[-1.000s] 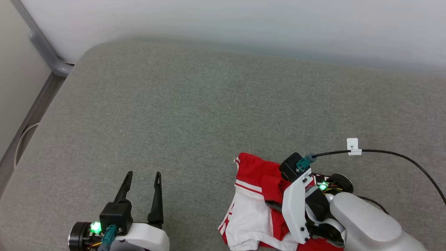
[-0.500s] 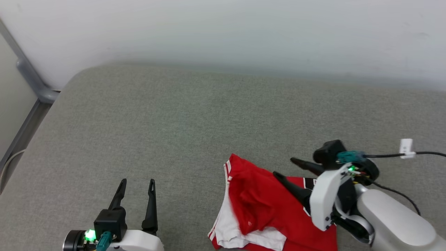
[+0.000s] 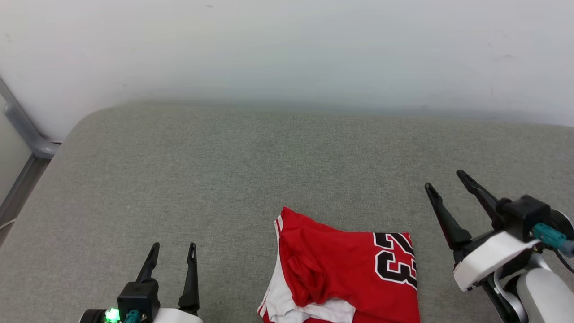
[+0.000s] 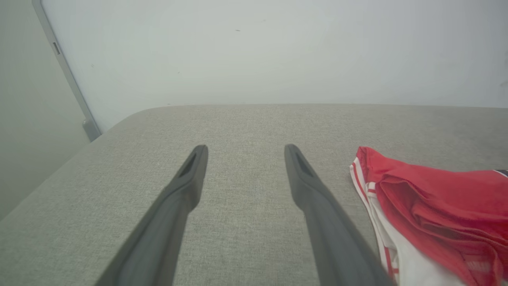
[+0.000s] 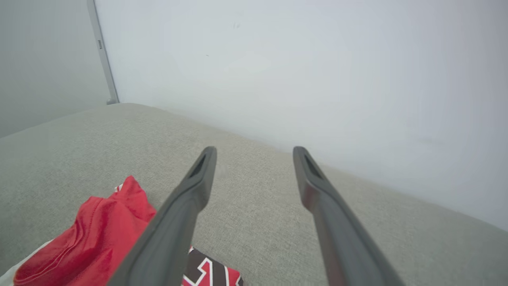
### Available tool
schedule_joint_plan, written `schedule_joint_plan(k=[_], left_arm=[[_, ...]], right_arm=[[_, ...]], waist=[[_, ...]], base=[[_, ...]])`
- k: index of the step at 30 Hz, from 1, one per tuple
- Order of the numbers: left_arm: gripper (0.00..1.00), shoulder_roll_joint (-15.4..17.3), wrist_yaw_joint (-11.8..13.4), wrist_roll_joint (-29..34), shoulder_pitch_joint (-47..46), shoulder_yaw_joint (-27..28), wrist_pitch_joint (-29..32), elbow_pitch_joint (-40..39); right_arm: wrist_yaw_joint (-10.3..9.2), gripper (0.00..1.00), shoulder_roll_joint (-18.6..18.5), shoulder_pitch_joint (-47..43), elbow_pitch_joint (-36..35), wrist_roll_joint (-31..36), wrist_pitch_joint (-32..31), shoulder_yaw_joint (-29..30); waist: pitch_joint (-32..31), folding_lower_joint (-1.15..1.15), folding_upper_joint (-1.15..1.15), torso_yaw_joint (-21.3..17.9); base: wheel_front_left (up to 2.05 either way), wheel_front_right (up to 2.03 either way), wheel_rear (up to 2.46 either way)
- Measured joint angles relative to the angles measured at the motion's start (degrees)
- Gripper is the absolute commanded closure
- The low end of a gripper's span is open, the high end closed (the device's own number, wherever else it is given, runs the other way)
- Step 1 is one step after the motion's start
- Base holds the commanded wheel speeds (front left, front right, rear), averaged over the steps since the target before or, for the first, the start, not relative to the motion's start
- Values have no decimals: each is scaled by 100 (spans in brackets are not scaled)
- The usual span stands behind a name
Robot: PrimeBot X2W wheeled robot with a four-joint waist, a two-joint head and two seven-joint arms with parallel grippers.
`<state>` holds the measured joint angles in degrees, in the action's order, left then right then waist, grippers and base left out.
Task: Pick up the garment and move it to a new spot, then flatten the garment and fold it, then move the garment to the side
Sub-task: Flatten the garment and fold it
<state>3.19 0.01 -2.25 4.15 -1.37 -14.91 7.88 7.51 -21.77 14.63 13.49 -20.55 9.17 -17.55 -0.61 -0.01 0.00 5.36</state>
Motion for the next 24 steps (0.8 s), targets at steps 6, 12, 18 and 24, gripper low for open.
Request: schedule_joint_plan(k=[6,12,18,24], left_arm=[[0,3,-29,16,24,-7,1,-34],[0,21,-45,49,57,-11,0,-102],[0,24,-49,51,127,-35,0,-167],[0,24,-49,48,160,-53,0,-176]], right_arm=[[0,0,675,-720,-432,928,380,1125],[0,0,1323,-1372,-850,1392,536,1809],[0,0,1679,-1901,-1062,1545,569,2094],[0,0,1822,-2231,-1154,1550,576,2186]], waist=[[-62,0,0,-67],[-125,0,0,-86],[-150,0,0,-87],[-160,0,0,-76]], base=[[0,0,0],[0,0,0],[0,0,0],[0,0,0]])
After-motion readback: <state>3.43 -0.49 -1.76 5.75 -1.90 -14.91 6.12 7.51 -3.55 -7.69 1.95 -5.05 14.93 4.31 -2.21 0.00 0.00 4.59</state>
